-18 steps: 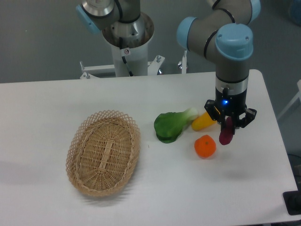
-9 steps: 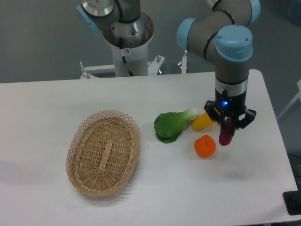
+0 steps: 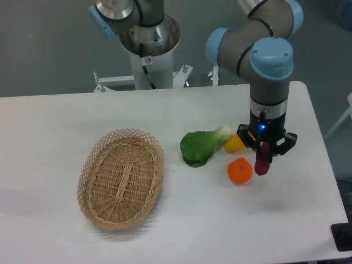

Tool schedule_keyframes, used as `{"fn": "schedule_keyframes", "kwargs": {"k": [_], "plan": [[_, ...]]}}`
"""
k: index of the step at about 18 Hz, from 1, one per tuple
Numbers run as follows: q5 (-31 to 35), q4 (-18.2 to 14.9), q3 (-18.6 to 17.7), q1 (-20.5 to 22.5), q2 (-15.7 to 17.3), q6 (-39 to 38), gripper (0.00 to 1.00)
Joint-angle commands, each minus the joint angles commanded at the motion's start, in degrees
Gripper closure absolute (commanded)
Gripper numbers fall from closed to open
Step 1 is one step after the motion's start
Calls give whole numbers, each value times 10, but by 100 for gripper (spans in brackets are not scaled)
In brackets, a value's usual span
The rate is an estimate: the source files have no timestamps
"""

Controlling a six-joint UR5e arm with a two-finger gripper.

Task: Place the sweet potato on the table
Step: 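Carry the held sweet potato past the orange toward the basket, then lower the sweet potato onto the table beside the basket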

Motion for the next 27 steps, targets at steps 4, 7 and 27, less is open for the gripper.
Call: {"fn": "schedule_keyframes", "kwargs": {"k": [4, 7, 27], "plan": [[1, 43, -5, -22, -21, -56, 68], [2, 60, 1, -46, -38, -90, 68], [108, 109, -11, -166, -132, -155, 67]]}}
